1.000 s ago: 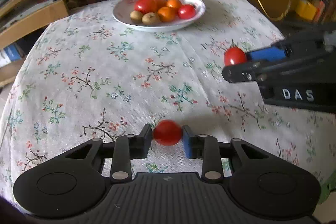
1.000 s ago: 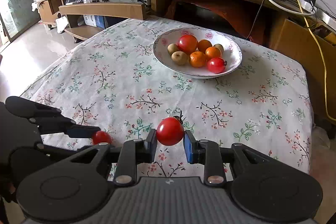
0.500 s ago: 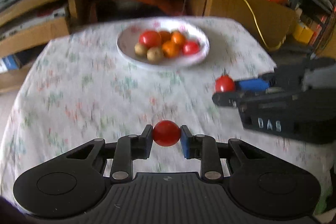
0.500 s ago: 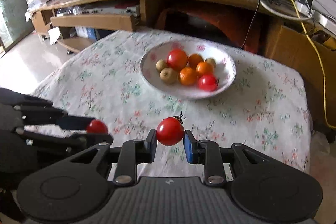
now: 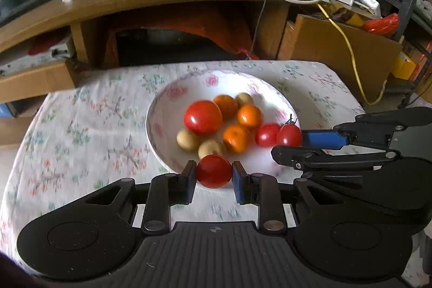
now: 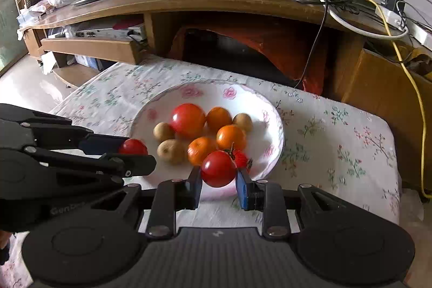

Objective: Organize fruits
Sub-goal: 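Carry both red tomatoes over the white bowl with both grippers, then lower the tomatoes into the bowl and open both grippers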

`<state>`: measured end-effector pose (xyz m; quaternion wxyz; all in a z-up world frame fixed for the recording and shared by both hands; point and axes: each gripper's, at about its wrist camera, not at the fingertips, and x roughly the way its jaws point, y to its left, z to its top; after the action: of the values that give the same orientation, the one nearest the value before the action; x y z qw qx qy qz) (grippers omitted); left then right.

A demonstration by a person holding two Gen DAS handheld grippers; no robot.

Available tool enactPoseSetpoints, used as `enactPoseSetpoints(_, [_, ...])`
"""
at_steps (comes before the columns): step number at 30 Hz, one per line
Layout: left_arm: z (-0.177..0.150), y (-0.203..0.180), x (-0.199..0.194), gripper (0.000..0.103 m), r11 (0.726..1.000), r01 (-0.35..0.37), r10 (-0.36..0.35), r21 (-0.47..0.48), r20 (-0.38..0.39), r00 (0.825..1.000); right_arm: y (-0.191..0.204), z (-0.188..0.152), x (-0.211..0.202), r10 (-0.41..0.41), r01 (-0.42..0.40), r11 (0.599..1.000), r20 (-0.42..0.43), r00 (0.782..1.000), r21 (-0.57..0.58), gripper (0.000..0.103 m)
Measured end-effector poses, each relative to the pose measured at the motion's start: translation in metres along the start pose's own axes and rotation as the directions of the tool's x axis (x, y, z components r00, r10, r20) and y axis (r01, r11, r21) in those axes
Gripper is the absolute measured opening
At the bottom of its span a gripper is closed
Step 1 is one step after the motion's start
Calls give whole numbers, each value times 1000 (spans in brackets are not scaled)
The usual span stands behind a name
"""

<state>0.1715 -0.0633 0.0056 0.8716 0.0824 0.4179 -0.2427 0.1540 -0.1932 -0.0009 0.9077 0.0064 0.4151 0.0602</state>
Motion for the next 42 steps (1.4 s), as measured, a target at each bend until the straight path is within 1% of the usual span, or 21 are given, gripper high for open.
enactPoseSetpoints(2, [2,3,6,35,1000,7,-7,-13,-5,1000,-3,3,7,0,0,1000,-2,1000,-3,29])
enactPoseSetpoints(4, [4,4,12,35,1000,-3,3,-7,-11,1000,-6,5,14,-3,3,1000,-5,1000,-6,30])
enactPoseSetpoints(7, [5,4,17,34,1000,-14,14,1,-16,1000,-8,9,17,-4,4,1000,6,1000,-8,30])
enactPoseSetpoints(13, [10,4,20,36,1000,-28,28,-1,-9,1000,-8,12,20,-10,10,1000,17,1000,-7,30])
enactPoseSetpoints(14, [11,4,20,39,1000,-28,28,-4,-9,1000,-9,12,19,-9,9,1000,17,1000,-2,30])
enactPoseSetpoints(18, [14,5,17,44,999,-36,36,-4,3,999,-11,14,17,-2,2,1000,24,1000,11,30])
enactPoseSetpoints(23, [15,9,13,55,999,-42,43,-22,19,999,-13,17,11,5,-6,1000,42,999,30,31])
enactPoseSetpoints(25, [16,9,10,57,999,-47,47,-23,26,999,-14,17,9,5,-6,999,48,999,38,33])
enactPoseSetpoints(27, [16,8,8,59,998,-56,56,-20,34,998,-15,17,7,1,-3,999,54,999,43,34])
enactPoseSetpoints(31, [15,5,6,67,996,-90,90,3,44,995,-15,17,5,-4,2,999,55,998,49,34])
enactPoseSetpoints(34, [14,6,4,72,995,-94,95,-10,51,994,-17,17,4,-7,4,998,56,998,59,34])
enactPoseSetpoints(37, [15,8,0,74,994,-105,106,-18,63,992,-17,17,1,-7,3,998,62,998,69,34])
enactPoseSetpoints(40, [13,8,-3,79,992,-127,128,-14,73,989,-14,16,-4,-5,0,998,74,997,67,34])
enactPoseSetpoints(42, [13,8,-7,80,991,-130,131,-21,83,988,-13,16,-8,-4,-2,998,79,997,68,34])
